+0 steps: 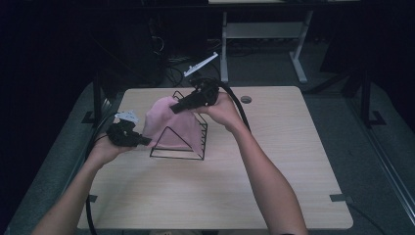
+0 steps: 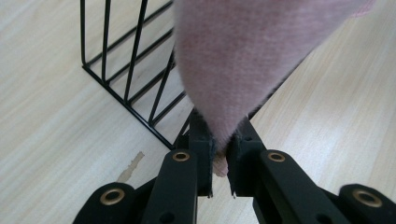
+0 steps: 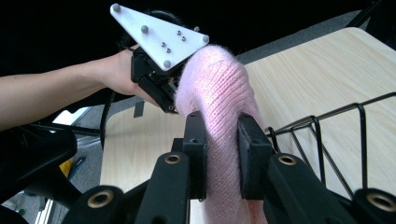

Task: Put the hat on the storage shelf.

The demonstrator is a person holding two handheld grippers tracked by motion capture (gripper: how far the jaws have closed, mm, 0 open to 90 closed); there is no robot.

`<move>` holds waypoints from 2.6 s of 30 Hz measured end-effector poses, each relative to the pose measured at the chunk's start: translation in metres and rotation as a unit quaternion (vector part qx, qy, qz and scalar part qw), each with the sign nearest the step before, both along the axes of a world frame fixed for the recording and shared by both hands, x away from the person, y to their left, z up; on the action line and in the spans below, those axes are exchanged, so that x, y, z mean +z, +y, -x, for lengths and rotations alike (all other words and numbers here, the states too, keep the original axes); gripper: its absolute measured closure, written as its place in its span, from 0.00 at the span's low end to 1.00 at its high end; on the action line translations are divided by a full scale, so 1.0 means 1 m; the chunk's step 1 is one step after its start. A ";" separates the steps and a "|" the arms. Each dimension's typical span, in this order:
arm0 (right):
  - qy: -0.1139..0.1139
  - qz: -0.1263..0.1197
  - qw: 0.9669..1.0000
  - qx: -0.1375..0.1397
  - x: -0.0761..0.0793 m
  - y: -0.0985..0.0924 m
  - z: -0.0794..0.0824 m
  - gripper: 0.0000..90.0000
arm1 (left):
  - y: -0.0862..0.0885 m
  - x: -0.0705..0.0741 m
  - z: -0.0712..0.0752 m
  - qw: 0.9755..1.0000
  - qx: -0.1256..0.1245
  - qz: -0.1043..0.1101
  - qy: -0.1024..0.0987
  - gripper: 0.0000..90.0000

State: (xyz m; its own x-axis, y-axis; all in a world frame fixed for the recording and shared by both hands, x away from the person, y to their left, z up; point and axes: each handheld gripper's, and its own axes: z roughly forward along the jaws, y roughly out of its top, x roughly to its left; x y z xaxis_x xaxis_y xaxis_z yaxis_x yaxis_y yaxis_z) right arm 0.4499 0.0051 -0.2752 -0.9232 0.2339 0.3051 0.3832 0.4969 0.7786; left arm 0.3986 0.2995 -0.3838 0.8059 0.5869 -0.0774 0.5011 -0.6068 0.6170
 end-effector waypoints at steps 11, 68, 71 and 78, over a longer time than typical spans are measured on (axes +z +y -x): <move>0.011 0.008 1.000 0.007 -0.019 0.004 0.000 0.84 | 0.000 -0.017 -0.004 1.000 -0.005 -0.013 0.009 0.91; 0.020 -0.011 1.000 -0.010 -0.039 -0.026 0.015 0.50 | 0.010 -0.024 0.004 0.998 0.010 -0.068 -0.004 0.79; 0.017 -0.013 1.000 -0.012 -0.037 -0.029 0.015 0.50 | 0.012 -0.020 0.005 0.998 0.012 -0.058 -0.006 0.78; 0.011 -0.010 1.000 -0.022 -0.033 -0.042 0.014 0.49 | 0.013 -0.016 0.008 0.999 0.005 -0.042 -0.005 0.77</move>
